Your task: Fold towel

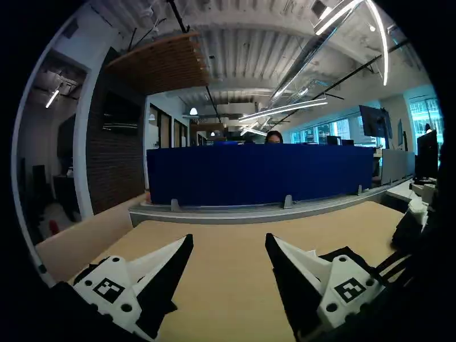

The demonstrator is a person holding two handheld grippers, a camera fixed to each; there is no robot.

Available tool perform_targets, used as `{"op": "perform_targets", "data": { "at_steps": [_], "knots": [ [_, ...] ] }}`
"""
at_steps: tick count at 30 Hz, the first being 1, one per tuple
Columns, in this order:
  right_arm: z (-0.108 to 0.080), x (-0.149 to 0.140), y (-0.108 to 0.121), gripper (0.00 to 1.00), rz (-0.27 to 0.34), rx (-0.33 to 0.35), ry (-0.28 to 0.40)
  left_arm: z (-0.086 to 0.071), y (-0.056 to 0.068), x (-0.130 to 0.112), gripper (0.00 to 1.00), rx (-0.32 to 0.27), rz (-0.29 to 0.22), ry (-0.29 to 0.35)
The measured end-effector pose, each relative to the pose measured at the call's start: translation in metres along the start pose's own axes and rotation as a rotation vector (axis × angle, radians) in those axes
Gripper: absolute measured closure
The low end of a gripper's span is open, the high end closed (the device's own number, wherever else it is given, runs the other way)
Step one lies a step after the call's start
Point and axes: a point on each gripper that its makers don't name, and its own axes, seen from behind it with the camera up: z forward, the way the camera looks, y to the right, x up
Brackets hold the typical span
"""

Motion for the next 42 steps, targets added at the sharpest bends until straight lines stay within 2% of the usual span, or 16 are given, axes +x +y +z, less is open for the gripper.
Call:
{"op": "perform_targets", "data": {
  "at_steps": [5, 11, 14, 20, 29, 35, 42],
  "knots": [
    [0.0, 0.022, -0.002, 0.0, 0.006, 0.008, -0.006, -0.004, -0.001, 0.024, 0.06, -0.011, 0.019, -0.015],
    [0.002, 0.03, -0.009, 0.0, -0.012, 0.046, -0.034, -0.002, -0.002, 0.036, 0.06, -0.039, 0.042, -0.038],
    [0.0, 0.029, -0.013, 0.0, -0.031, 0.08, -0.067, -0.001, 0.001, 0.034, 0.06, -0.07, 0.054, -0.062],
    [-0.004, 0.013, -0.024, 0.0, -0.073, 0.179, -0.179, -0.001, 0.011, 0.028, 0.06, -0.146, 0.085, -0.122],
    [-0.021, -0.012, -0.053, 0.0, -0.165, 0.33, -0.329, -0.005, 0.036, 0.01, 0.06, -0.269, 0.153, -0.207],
    [-0.027, -0.019, -0.067, 0.0, -0.191, 0.396, -0.36, -0.006, 0.045, 0.002, 0.06, -0.32, 0.158, -0.243],
    [-0.03, -0.035, -0.075, 0.0, -0.203, 0.428, -0.387, -0.005, 0.055, -0.014, 0.06, -0.35, 0.182, -0.27]
  ]
}}
